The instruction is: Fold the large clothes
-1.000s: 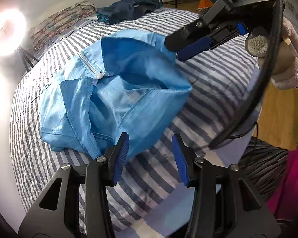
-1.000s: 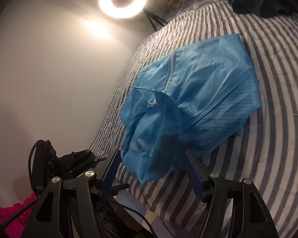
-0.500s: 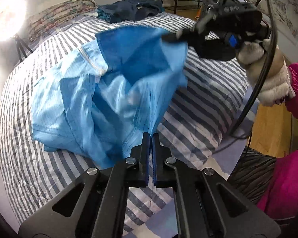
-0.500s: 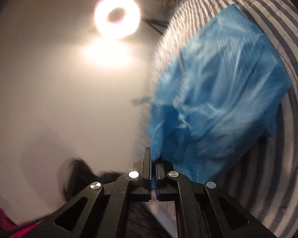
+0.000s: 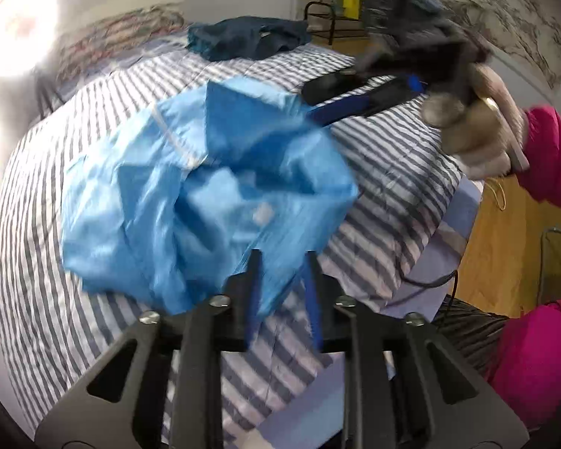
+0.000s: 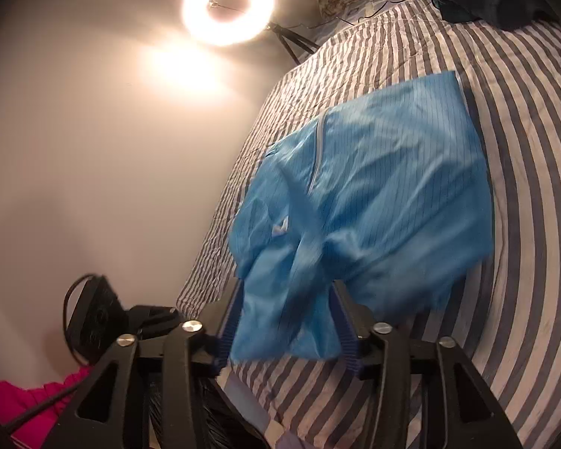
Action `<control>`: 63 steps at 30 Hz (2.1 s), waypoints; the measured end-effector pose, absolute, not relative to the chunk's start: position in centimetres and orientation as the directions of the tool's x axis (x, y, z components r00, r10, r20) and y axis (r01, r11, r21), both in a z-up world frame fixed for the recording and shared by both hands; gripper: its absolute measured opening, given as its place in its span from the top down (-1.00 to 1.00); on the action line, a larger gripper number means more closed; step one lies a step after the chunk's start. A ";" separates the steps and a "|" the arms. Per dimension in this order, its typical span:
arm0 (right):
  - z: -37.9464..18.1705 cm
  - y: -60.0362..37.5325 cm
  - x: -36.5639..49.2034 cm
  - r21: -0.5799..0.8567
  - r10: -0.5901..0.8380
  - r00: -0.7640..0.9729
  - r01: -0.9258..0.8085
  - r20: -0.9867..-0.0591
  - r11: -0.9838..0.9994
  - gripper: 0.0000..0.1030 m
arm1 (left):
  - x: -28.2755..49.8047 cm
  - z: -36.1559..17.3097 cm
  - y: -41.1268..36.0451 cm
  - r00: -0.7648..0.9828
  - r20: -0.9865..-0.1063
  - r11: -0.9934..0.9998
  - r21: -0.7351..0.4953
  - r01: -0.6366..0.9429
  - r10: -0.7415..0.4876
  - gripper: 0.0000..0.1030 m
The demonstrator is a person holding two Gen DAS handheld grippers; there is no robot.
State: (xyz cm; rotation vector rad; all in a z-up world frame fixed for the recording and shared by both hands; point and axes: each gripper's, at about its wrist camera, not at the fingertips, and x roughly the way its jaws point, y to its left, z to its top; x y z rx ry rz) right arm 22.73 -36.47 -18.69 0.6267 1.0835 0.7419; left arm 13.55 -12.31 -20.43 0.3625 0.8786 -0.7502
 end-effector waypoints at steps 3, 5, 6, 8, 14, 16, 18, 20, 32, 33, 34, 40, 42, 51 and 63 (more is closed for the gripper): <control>-18.9 -35.3 24.9 0.753 0.782 0.207 -0.215 -0.588 0.622 -0.09 | 13.1 -19.9 -13.6 0.403 -0.797 0.663 0.004 0.749 -0.450 0.48; -19.6 -34.7 25.6 0.721 0.750 0.170 -0.210 -0.639 0.661 -0.09 | 13.3 -20.1 -14.8 0.407 -0.804 0.643 0.041 0.765 -0.434 0.47; -20.0 -34.4 26.0 0.719 0.748 0.151 -0.208 -0.647 0.664 -0.08 | 13.4 -20.4 -15.2 0.414 -0.806 0.636 0.061 0.769 -0.424 0.47; -21.0 -34.0 26.7 0.725 0.748 0.124 -0.190 -0.652 0.663 -0.03 | 13.6 -21.2 -15.9 0.425 -0.812 0.623 0.098 0.776 -0.401 0.47; -23.8 -32.6 27.7 0.770 0.777 0.023 -0.115 -0.630 0.628 0.34 | 14.2 -22.6 -17.3 0.414 -0.819 0.574 0.131 0.808 -0.397 0.62; -24.4 -32.3 27.8 0.778 0.782 0.001 -0.105 -0.623 0.619 0.66 | 14.2 -23.1 -17.4 0.396 -0.830 0.566 0.121 0.816 -0.393 0.94; -24.9 -32.0 28.0 0.800 0.803 0.006 -0.081 -0.596 0.594 0.93 | 14.4 -23.0 -17.1 0.392 -0.824 0.571 0.104 0.815 -0.409 0.97; -25.0 -31.9 28.0 0.840 0.842 0.047 -0.062 -0.537 0.539 0.97 | 14.3 -22.7 -16.4 0.407 -0.810 0.591 0.095 0.801 -0.422 0.99; -28.7 -36.1 26.4 0.999 0.910 0.413 0.047 -0.038 0.021 0.98 | 15.0 -20.4 -13.6 0.484 -0.753 0.702 0.041 0.711 -0.446 1.00; -28.6 -36.1 26.3 0.998 0.912 0.406 0.045 -0.051 0.036 0.88 | 14.8 -20.1 -13.5 0.493 -0.747 0.704 0.048 0.709 -0.446 1.00; -28.4 -36.2 26.1 0.997 0.916 0.394 0.043 -0.078 0.067 0.79 | 14.7 -20.0 -13.5 0.502 -0.742 0.701 0.061 0.711 -0.444 1.00; -25.8 -37.3 24.7 0.959 0.901 0.335 0.031 -0.274 0.280 -0.17 | 14.1 -20.2 -13.7 0.484 -0.742 0.680 0.051 0.731 -0.464 1.00; -25.7 -36.8 24.3 0.950 0.907 0.287 0.038 -0.308 0.310 -0.16 | 13.6 -20.2 -13.9 0.486 -0.742 0.673 0.065 0.737 -0.461 1.00; -27.3 -33.3 22.5 0.973 0.956 0.184 0.087 -0.228 0.215 0.87 | 13.4 -20.5 -13.3 0.461 -0.766 0.664 0.059 0.745 -0.449 1.00; -26.7 -36.4 21.1 0.999 0.929 0.368 0.043 -0.029 0.014 0.88 | 12.4 -19.3 -12.3 0.492 -0.727 0.691 0.033 0.722 -0.480 1.00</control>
